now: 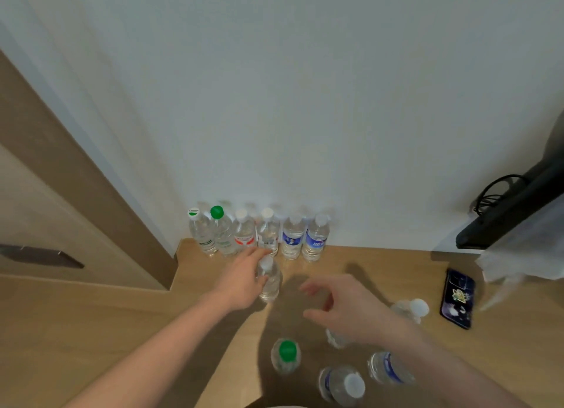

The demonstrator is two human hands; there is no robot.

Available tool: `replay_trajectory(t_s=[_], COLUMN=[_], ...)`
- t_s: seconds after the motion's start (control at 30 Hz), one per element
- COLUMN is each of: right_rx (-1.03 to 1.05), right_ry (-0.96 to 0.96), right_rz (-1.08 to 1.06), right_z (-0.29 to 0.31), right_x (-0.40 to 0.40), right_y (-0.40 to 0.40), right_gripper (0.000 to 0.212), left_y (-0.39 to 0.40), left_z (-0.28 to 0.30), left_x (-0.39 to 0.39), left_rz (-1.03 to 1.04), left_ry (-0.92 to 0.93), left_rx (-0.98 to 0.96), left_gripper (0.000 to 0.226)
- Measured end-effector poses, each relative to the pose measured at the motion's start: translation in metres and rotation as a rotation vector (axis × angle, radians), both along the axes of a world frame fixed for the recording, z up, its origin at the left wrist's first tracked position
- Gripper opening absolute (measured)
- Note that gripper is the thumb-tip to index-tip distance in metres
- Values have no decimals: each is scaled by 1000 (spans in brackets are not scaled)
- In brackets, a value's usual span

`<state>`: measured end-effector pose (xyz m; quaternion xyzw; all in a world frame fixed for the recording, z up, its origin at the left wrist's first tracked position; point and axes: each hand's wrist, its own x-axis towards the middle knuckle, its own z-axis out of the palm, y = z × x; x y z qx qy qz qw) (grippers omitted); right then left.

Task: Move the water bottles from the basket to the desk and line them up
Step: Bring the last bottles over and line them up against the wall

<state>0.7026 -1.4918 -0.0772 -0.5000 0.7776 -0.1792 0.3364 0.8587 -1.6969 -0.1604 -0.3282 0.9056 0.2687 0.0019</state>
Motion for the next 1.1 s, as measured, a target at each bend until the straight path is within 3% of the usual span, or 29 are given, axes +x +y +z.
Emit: replay_trajectory(t_s=[0.13,0.27,0.37,0.43,0.57,0.63,0.77,0.97,1.1], right_rx=[170,206,175,105,54,130,163,136,132], right_ry=[9,67,85,96,296,336,184,237,234], right_rz=[221,276,173,-27,-297,-318,-367,-466,-410], right_z=[-9,-22,-25,-19,-16,-23,-44,-58,-50], right_x=[33,53,52,41,2,-11,-14,-10,-5], right_y=[0,3,11,18,43,56,62,28,-10], right_gripper=[61,61,56,51,44,45,42,15,24], left_y=[-4,-8,-10,-11,-11,-9,-8,-23,-41], left_z=[-1,-3,-7,-10,-9,-6,-1,7,20], left_x=[-14,-11,1,11,23,24,23,29,39], left_rz=[-108,-73,-41,-20,20,29,31,54,103], left_ry=[-58,-58,-29,-8,-16,-40,-73,-74,-10], left_rx=[-102,-138,-165,-175,-179,-193,-159,-103,-95], left_gripper=[46,32,34,33,35,36,39,38,29])
